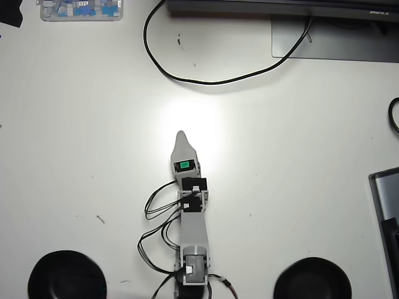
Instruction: Grab the Blue cube
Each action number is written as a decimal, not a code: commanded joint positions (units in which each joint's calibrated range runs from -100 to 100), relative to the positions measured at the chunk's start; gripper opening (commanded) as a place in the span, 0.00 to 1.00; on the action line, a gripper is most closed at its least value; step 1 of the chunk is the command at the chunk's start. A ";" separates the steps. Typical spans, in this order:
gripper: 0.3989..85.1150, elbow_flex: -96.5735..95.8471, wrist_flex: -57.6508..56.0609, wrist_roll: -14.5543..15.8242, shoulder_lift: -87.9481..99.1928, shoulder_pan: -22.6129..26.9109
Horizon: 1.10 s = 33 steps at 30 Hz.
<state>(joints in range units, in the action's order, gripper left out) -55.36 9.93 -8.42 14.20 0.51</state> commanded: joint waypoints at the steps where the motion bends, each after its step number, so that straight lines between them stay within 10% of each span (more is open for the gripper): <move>1: 0.57 0.81 2.89 -0.24 0.90 -0.20; 16: 0.57 -1.84 -6.57 -3.61 17.16 3.61; 22: 0.57 0.90 -21.31 -18.12 31.22 1.51; 33: 0.57 1.82 -24.44 -29.11 36.64 -3.42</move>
<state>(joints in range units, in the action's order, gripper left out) -56.56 -14.57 -36.07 48.09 -2.32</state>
